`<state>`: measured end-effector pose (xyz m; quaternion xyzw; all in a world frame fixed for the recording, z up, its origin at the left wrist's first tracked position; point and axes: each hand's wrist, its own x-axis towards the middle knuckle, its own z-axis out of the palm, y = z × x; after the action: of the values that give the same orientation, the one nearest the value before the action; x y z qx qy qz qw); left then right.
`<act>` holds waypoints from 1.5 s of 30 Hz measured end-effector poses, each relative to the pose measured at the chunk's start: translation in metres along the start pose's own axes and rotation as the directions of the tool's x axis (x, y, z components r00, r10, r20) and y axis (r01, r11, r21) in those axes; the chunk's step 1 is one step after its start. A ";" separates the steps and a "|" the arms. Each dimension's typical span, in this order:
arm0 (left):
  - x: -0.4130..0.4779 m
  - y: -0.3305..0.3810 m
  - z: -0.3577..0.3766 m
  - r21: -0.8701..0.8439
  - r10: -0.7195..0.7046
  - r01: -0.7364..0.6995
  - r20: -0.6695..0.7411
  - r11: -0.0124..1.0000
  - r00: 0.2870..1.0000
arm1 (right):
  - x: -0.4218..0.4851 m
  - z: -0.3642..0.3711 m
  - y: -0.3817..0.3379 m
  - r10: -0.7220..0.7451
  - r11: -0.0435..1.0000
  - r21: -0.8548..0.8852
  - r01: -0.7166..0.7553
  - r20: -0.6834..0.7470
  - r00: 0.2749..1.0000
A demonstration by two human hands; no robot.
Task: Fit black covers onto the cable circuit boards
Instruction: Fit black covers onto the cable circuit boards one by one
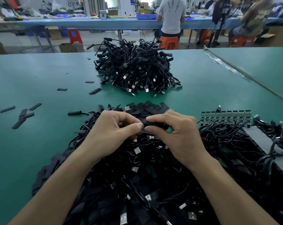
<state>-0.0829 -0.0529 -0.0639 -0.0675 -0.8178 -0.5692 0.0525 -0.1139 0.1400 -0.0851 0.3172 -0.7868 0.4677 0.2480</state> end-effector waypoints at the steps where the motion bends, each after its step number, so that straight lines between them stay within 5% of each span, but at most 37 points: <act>1: 0.000 0.000 0.001 -0.008 -0.005 0.005 -0.012 1.000 1.000 | 0.000 0.000 -0.001 0.027 1.000 0.000 -0.027 -0.010 1.000; 7: -0.001 0.001 0.007 -0.042 -0.030 0.025 -0.107 0.999 0.994 | 0.001 0.002 -0.003 0.256 0.958 0.174 -0.227 -0.168 0.952; 21: -0.003 -0.001 0.014 0.097 0.042 -0.029 -0.139 0.995 0.989 | 0.003 0.004 -0.005 0.334 0.921 0.253 -0.296 -0.121 0.935; 24: -0.005 0.001 0.014 0.208 0.139 -0.104 -0.160 0.972 0.977 | 0.009 -0.002 -0.009 0.430 0.844 0.408 -0.347 -0.128 0.894; 29: -0.006 0.004 0.010 0.586 0.389 -0.242 -0.137 0.773 0.911 | 0.022 -0.026 -0.016 0.546 0.661 0.669 -0.339 -0.120 0.829; 32: -0.007 0.009 0.011 0.546 0.488 -0.344 -0.139 0.764 0.862 | 0.026 -0.036 -0.019 0.577 0.582 0.748 -0.319 -0.103 0.810; 36: -0.012 0.024 0.017 0.353 0.414 -0.349 -0.124 0.868 0.902 | 0.027 -0.035 -0.022 0.638 0.535 0.765 -0.359 -0.087 0.765; 41: -0.015 0.023 0.020 0.528 0.391 -0.309 -0.048 0.791 0.919 | 0.028 -0.033 -0.025 0.601 0.319 0.877 -0.359 0.106 0.792; 45: -0.017 0.027 0.023 0.282 0.346 -0.328 -0.016 0.902 0.938 | 0.028 -0.032 -0.024 0.584 0.261 0.891 -0.371 0.161 0.795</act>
<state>-0.0622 -0.0226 -0.0501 -0.1811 -0.8626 -0.4343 0.1858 -0.1123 0.1527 -0.0376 0.0945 -0.4443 0.8902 -0.0343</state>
